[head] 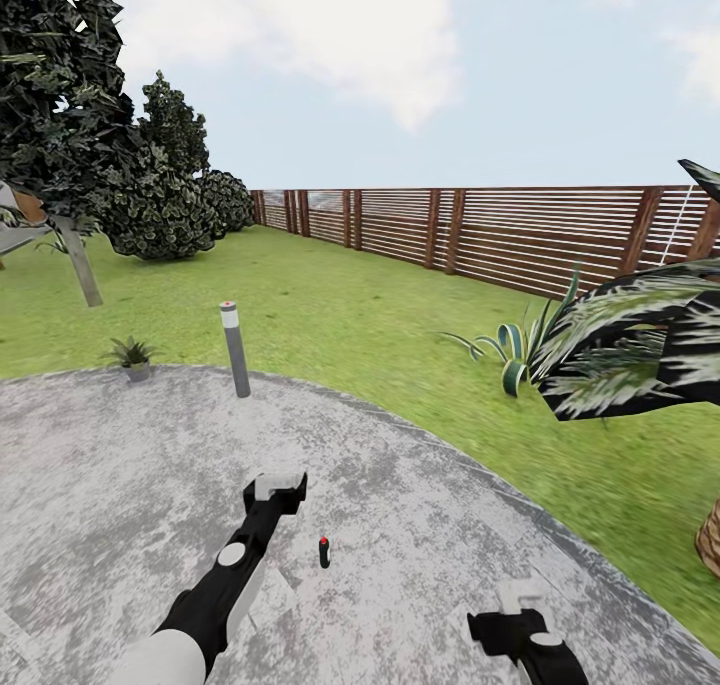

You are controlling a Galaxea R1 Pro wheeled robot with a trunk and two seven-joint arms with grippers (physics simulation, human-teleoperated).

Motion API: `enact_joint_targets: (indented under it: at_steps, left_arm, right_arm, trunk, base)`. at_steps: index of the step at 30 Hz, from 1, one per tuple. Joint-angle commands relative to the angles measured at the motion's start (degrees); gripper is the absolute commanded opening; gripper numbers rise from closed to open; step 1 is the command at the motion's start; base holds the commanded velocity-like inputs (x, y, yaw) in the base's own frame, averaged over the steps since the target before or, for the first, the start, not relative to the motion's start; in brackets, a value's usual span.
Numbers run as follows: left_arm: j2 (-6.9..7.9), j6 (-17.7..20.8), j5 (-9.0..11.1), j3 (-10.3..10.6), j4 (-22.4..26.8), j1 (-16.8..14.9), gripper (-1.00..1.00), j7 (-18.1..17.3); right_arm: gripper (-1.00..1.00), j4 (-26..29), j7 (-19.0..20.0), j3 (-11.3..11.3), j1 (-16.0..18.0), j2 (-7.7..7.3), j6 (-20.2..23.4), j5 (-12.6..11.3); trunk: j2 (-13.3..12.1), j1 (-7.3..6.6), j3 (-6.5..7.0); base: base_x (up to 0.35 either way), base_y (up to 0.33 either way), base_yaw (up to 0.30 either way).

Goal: Pick up the pesticide atomizer in the garden and spray insectifuge to fully cover both potted plants in the garden.

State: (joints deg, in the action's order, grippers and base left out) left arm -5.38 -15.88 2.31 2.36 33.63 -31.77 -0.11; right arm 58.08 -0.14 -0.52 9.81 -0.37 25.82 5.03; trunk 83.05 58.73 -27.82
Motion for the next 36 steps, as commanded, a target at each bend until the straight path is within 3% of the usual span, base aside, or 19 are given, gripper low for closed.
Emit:
enact_joint_targets:
  at_steps: [1, 7, 15, 36]
  left_arm:
    - [0.05, -0.16, 0.24, 0.24, 0.02, -0.04, 1.0, 0.0]
    - [0.03, -0.12, 0.24, 0.5, 0.11, -0.04, 1.0, 0.02]
    - [0.1, -0.12, 0.24, 0.54, 0.12, -0.04, 1.0, 0.02]
    - [0.02, -0.12, 0.24, 0.54, 0.12, -0.04, 1.0, 0.02]
  right_arm:
    - [1.0, 0.26, 0.05, 0.01, 0.03, -0.03, 0.35, 0.51]
    - [1.0, 1.22, 0.05, -0.31, 0.03, -0.18, 0.37, 0.51]
    - [1.0, 1.42, 0.05, -4.17, 0.04, -0.25, 0.37, 0.6]
    - [1.0, 1.64, -0.03, -4.48, 0.04, -0.16, 0.37, 0.68]
  trunk:
    - [0.03, 0.0, -0.06]
    - [0.03, 0.0, -0.06]
    - [0.03, 0.0, -0.06]
    - [0.03, 0.0, -0.06]
  base:
    - [0.0, 0.0, 0.0]
    - [0.0, 0.0, 0.0]
    - [0.0, 0.0, 0.0]
    - [0.0, 0.0, 0.0]
